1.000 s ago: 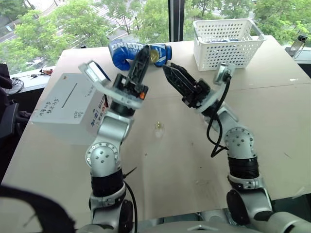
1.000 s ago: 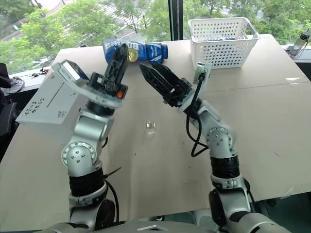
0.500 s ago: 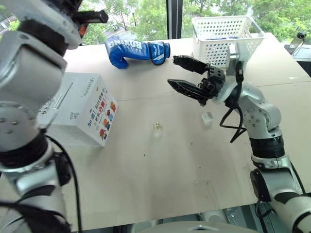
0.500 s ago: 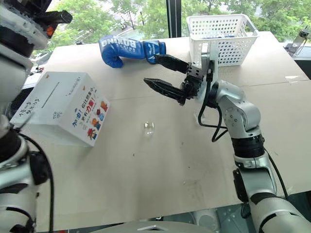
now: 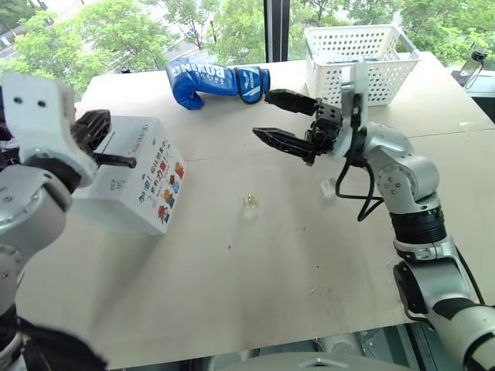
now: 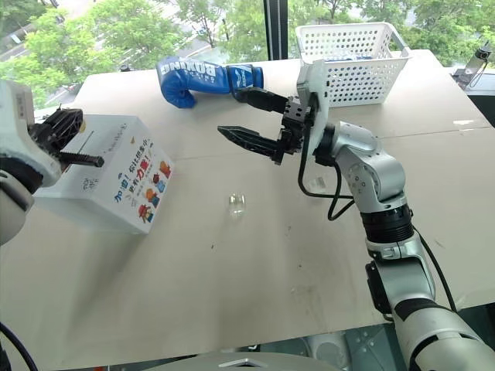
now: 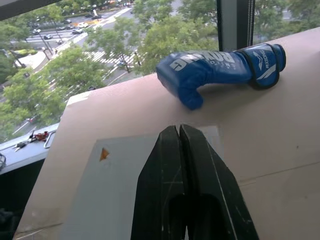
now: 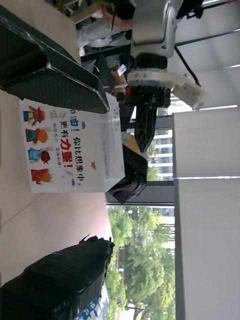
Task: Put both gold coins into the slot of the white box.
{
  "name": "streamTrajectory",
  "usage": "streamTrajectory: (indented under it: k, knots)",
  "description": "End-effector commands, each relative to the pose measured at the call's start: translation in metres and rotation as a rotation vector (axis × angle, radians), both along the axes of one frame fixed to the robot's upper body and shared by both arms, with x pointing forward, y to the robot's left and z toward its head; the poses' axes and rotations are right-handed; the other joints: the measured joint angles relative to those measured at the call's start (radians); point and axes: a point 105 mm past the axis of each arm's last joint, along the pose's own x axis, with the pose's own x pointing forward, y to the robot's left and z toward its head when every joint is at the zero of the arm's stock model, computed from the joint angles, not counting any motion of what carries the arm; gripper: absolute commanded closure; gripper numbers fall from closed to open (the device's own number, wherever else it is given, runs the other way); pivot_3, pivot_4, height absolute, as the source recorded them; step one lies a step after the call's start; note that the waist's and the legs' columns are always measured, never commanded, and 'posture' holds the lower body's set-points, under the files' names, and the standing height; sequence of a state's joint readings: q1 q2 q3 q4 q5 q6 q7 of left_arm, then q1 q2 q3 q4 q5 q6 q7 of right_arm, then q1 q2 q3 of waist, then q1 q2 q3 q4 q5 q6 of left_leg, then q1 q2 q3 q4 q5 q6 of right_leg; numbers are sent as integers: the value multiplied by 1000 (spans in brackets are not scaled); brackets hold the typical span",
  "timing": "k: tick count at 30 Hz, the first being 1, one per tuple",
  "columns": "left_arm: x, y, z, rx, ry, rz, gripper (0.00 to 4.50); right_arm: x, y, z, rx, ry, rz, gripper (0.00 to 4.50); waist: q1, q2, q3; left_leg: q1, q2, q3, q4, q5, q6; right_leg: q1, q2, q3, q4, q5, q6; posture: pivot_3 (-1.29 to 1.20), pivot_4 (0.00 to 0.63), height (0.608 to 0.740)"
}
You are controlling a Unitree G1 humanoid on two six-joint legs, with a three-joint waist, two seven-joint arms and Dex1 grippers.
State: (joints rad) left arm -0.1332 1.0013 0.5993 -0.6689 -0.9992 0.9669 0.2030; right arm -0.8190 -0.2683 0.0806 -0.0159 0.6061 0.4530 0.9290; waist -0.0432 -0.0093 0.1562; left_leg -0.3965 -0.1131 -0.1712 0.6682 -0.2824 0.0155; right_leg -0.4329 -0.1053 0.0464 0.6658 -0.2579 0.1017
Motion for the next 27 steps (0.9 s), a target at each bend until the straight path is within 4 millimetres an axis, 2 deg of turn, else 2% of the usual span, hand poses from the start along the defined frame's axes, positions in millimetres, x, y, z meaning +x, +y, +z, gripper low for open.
streamTrajectory:
  k: [1,3,11,19,27]
  knots:
    - [-8,13,13,65,-71,43,4500,-3,-2,11,21,-48,-13,227,2,0,0,0,0,0,0,0,0,0,0,0,0,0,0,0,150,721]
    - [-8,16,13,56,-78,48,4500,-3,-2,12,23,-48,-20,227,6,0,0,0,0,0,0,0,0,0,0,0,0,0,0,0,150,721]
    - [-2,17,-8,12,-48,11,4500,-4,-2,13,26,-56,-28,227,-1,0,0,0,0,0,0,0,0,0,0,0,0,0,0,0,150,721]
    - [2,25,-19,37,-13,28,4500,-2,-3,13,21,-63,-46,227,0,0,0,0,0,0,0,0,0,0,0,0,0,0,0,0,150,721]
    - [6,21,-33,-4,15,-3,4500,-2,-3,13,22,-69,-58,227,0,0,0,0,0,0,1,0,0,0,0,0,1,0,0,0,150,721]
